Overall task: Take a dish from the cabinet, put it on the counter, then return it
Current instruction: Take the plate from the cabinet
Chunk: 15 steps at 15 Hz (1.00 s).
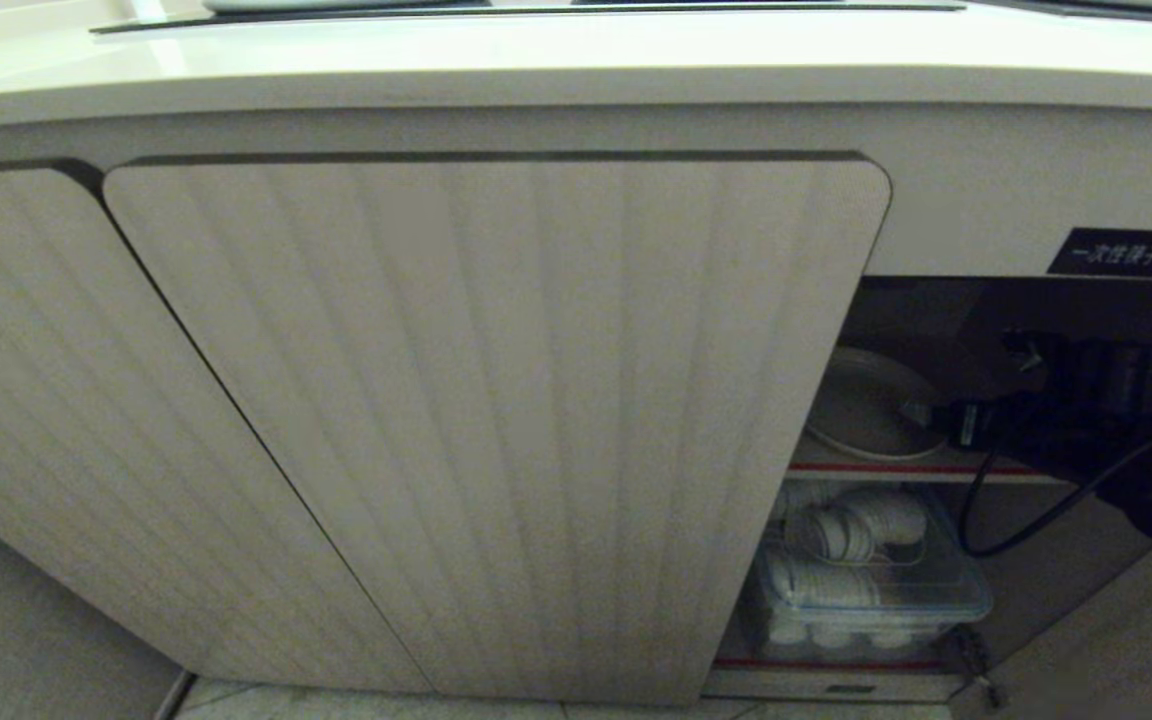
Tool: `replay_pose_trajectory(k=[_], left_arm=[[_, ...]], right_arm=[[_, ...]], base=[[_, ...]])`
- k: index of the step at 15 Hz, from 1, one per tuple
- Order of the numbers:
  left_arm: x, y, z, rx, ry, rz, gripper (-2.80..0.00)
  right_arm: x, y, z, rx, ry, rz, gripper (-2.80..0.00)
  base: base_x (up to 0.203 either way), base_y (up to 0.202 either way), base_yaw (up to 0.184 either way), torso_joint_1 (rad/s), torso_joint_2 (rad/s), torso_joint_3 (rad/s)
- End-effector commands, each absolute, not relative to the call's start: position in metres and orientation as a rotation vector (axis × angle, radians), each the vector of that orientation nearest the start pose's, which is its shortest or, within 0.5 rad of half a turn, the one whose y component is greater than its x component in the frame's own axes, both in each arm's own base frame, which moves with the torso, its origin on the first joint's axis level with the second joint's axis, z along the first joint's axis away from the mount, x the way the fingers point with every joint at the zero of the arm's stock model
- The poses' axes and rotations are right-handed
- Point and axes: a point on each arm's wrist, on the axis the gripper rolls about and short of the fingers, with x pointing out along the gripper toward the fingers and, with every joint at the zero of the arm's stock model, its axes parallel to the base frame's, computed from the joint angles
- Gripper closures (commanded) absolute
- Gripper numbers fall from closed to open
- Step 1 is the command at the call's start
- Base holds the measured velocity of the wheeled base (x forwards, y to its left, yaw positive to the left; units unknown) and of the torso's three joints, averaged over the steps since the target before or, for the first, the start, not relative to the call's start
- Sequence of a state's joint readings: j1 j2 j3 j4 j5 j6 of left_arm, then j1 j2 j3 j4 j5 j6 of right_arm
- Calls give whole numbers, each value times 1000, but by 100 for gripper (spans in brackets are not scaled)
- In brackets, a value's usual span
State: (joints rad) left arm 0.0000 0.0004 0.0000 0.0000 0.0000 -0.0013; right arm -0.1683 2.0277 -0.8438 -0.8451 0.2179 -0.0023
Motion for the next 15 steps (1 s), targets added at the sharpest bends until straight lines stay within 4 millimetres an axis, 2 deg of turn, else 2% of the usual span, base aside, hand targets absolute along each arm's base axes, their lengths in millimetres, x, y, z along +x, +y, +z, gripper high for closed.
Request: replay_pose_trajectory(k=[1, 15], left_arm=[[-23, 0, 75, -2, 0, 0, 0], [-23, 0, 75, -2, 0, 0, 0]], right_arm=[[361, -56, 102, 61, 328, 51, -280], [363, -57, 99, 76, 393, 50, -280]], base=[[0, 0, 0, 0, 0, 0], [0, 0, 0, 0, 0, 0]])
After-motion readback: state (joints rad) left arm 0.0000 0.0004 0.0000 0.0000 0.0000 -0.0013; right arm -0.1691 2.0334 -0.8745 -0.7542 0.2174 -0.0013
